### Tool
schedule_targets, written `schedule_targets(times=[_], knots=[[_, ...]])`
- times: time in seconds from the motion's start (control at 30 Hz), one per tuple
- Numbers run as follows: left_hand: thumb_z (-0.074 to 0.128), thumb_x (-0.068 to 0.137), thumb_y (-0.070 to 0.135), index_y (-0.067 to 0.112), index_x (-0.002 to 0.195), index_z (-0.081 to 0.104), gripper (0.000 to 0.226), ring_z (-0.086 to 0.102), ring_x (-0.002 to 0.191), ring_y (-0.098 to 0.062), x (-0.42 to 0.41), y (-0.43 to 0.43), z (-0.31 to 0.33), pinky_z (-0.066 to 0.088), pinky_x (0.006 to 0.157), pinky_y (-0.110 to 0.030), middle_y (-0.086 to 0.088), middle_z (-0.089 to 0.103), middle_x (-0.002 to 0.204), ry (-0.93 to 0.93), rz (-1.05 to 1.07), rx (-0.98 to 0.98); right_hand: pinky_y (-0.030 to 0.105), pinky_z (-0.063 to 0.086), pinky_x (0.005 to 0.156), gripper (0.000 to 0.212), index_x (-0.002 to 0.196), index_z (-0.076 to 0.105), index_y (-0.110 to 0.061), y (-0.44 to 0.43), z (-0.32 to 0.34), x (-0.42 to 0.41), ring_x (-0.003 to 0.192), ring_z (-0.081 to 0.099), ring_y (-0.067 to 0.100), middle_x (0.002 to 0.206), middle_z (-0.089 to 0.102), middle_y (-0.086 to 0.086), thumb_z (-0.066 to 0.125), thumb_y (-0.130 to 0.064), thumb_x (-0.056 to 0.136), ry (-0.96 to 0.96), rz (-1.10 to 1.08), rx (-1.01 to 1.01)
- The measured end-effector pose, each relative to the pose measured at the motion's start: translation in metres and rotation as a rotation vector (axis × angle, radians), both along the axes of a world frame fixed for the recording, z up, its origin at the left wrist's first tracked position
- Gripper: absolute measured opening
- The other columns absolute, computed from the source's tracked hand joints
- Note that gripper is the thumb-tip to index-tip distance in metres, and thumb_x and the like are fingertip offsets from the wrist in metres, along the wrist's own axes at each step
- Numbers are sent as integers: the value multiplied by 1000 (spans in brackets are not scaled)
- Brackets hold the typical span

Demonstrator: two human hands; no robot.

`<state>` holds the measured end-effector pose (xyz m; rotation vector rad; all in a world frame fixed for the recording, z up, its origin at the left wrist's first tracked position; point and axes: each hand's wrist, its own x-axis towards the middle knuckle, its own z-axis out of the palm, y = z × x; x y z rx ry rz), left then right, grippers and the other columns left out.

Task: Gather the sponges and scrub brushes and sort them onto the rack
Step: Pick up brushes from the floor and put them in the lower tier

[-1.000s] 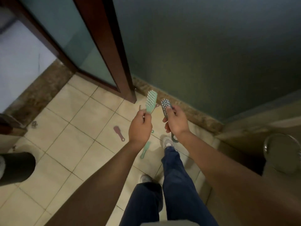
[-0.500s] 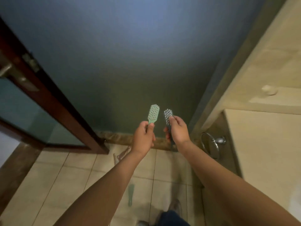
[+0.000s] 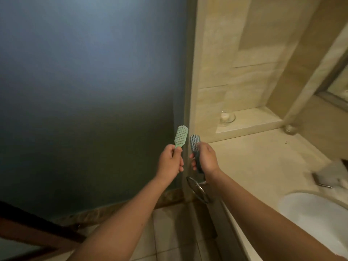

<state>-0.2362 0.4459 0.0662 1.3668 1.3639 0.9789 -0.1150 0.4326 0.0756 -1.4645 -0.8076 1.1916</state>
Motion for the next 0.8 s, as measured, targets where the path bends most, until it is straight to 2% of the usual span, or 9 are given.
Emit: schedule_targets(times=[0.1, 0.23, 0.3, 0.37, 0.5, 0.67, 0.8], knots=[[44, 101, 26, 16, 87, 53, 19, 51, 41, -10, 28, 7, 3, 38, 39, -21, 3, 56, 55, 21, -83, 7, 27, 37, 43, 28, 90, 53, -12, -5, 3, 26, 46, 47, 17, 71, 58, 11, 31, -25, 100, -8, -85, 4], [44, 101, 27, 18, 89, 54, 17, 50, 41, -8, 66, 10, 9, 39, 39, -20, 3, 54, 54, -21, -229, 5, 29, 37, 45, 29, 94, 55, -11, -20, 8, 61, 49, 48, 19, 75, 59, 14, 29, -24, 100, -10, -216, -6], [45, 100, 28, 17, 92, 55, 17, 50, 43, -9, 82, 10, 11, 40, 40, -21, 3, 54, 54, -39, -323, 0, 28, 39, 45, 30, 100, 58, -15, -31, 12, 76, 51, 49, 19, 77, 60, 13, 29, -24, 100, -8, -286, -8], [47, 99, 31, 20, 93, 57, 16, 50, 45, -9, 99, 9, 12, 41, 44, -22, 5, 54, 52, -36, -421, -7, 27, 41, 46, 31, 111, 58, -19, -44, 17, 89, 52, 51, 18, 78, 61, 12, 31, -17, 97, -13, -354, 0], [46, 99, 26, 20, 92, 57, 14, 47, 44, -11, 128, -5, 13, 38, 47, -27, 6, 53, 52, -35, -585, -32, 28, 43, 46, 47, 122, 50, -31, -83, 26, 105, 53, 51, 16, 82, 62, 11, 36, 1, 90, -45, -537, -16], [40, 96, 21, 20, 93, 59, 18, 51, 45, -9, 163, -38, 15, 40, 46, -24, 5, 57, 56, -8, -799, -17, 29, 48, 50, 34, 121, 54, -13, -142, 33, 115, 55, 52, 17, 86, 63, 13, 39, 0, 94, -29, -775, -5], [40, 94, 16, 18, 94, 58, 18, 53, 45, -10, 188, -81, 18, 42, 45, -25, 4, 61, 62, -32, -980, -60, 28, 56, 55, 17, 102, 58, -7, -196, 39, 117, 58, 60, 18, 87, 67, 13, 44, 0, 95, 4, -972, 25]])
